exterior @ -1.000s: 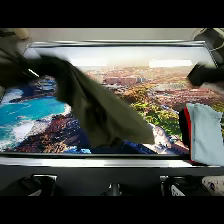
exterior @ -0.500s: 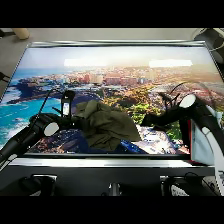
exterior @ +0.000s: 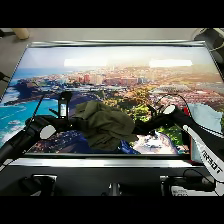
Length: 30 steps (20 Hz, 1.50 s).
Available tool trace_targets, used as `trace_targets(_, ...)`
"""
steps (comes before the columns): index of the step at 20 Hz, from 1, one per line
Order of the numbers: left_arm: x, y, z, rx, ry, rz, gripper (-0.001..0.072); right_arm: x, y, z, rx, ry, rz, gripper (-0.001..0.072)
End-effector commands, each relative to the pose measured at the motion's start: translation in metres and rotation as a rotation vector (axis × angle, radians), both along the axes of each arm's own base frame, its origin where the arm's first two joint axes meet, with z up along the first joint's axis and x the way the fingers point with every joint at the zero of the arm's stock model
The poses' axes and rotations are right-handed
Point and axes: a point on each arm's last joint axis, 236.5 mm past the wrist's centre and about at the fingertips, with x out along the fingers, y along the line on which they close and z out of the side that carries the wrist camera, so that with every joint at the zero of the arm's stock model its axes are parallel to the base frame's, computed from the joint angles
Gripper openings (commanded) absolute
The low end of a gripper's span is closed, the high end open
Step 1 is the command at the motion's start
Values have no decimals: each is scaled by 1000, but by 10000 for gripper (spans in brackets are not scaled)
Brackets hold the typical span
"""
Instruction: Fold the shirts.
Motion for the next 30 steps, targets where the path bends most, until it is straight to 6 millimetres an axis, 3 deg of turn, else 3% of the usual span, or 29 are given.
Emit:
trace_targets(1, 12, -1, 24, 30, -84, -62, 24, 18, 16, 12, 35, -59, 13, 19)
trace_targets(2, 20, 3, 44, 65, -125, -88, 24, 23, 18, 35, 64, -101, 76, 19)
trace_targets(3, 30, 13, 72, 109, -180, -98, 24, 33, 19, 72, 86, -186, 156, 18)
trace_targets(4, 45, 27, 118, 152, -272, -89, 24, 42, 20, 118, 94, -300, 231, 18)
trace_targets(6, 65, 58, 247, 167, -539, -25, 24, 56, 14, 240, 46, -632, 321, 19)
trace_targets(7, 61, 74, 328, 116, -706, 28, 24, 57, 6, 312, -10, -830, 292, 19)
trace_targets(9, 20, 108, 468, -15, -1000, 130, 24, 38, -20, 448, -106, -1208, 100, 19)
trace_targets(10, -8, 118, 517, -80, -1115, 151, 24, 17, -34, 503, -112, -1347, -21, 19)
trace_targets(11, -39, 124, 558, -164, -1212, 151, 24, -11, -46, 544, -95, -1452, -122, 19)
trace_targets(12, -62, 124, 584, -234, -1281, 136, 24, -35, -53, 566, -74, -1503, -182, 19)
trace_targets(14, -89, 120, 609, -302, -1375, 88, 24, -69, -56, 575, -17, -1476, -244, 19)
trace_targets(16, -80, 116, 598, -283, -1346, 79, 24, -79, -54, 556, -14, -1376, -236, 19)
trace_targets(17, -64, 111, 580, -244, -1294, 77, 24, -78, -54, 537, -54, -1312, -201, 19)
trace_targets(18, -45, 104, 556, -202, -1224, 69, 25, -75, -58, 509, -117, -1217, -159, 19)
trace_targets(19, -21, 96, 519, -141, -1117, 58, 25, -73, -68, 468, -211, -1068, -106, 19)
trace_targets(20, 2, 87, 476, -81, -996, 40, 25, -72, -79, 421, -295, -891, -52, 19)
trace_targets(23, 62, 53, 304, 80, -589, -41, 24, -79, -86, 292, -368, -474, 63, 19)
trace_targets(26, 92, 13, 122, 91, -280, -102, 24, -77, -75, 163, -328, -259, 31, 19)
trace_targets(28, 100, -6, 28, 58, -126, -89, 26, -77, -62, 105, -272, -197, -43, 20)
trace_targets(29, 98, -13, -8, 54, -31, -83, 37, -80, -56, 90, -244, -166, -69, 20)
trace_targets(30, 95, -18, -29, 52, 51, -82, 199, -83, -50, 81, -219, -139, -86, 20)
